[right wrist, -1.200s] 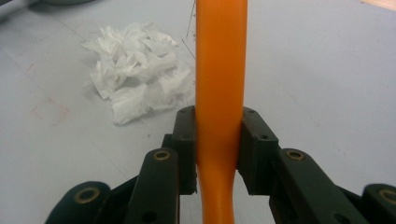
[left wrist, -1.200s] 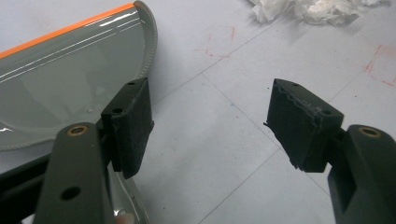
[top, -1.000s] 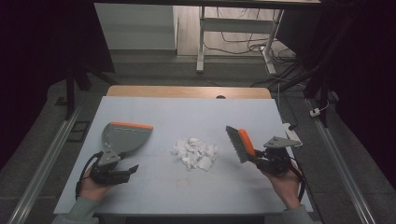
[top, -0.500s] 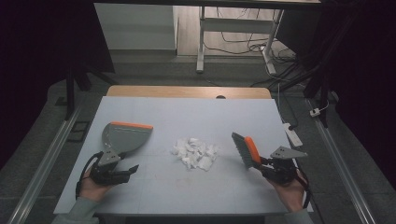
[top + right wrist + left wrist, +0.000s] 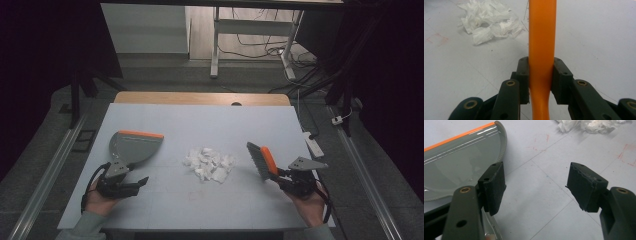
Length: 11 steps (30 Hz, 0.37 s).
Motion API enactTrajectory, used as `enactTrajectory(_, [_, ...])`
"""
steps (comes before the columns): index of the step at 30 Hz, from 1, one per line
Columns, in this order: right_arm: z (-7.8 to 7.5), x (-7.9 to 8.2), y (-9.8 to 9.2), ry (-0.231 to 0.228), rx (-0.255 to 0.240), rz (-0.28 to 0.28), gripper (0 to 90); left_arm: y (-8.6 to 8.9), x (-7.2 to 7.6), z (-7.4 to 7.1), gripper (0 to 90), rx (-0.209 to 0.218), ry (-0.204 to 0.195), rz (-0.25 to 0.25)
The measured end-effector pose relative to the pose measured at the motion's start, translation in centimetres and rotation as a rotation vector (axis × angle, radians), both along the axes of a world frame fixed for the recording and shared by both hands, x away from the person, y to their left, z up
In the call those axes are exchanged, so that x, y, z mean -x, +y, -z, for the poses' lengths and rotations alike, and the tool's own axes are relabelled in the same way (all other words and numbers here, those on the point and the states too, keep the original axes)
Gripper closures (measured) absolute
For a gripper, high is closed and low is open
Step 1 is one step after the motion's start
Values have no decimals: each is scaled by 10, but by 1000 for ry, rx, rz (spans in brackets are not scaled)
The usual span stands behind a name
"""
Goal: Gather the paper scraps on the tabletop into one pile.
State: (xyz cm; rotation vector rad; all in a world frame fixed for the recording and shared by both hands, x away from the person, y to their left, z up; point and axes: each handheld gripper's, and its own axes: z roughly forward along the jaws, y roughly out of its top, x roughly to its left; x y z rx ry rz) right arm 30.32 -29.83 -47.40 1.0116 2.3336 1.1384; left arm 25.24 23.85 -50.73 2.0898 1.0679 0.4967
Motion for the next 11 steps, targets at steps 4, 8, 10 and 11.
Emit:
enactTrajectory(4, [0, 0, 0, 0, 1, -3, 705, 0, 0, 0, 315, 0, 0, 1])
enactTrajectory(8, [0, 0, 0, -1, -1, -3, 705, 0, 0, 0, 315, 2, -1, -1])
enactTrajectory(10, [0, 0, -1, -2, -3, -2, 705, 0, 0, 0, 315, 2, -1, -1])
enactTrajectory(11, [0, 0, -1, -4, -3, -1, 705, 0, 0, 0, 315, 1, -1, 0])
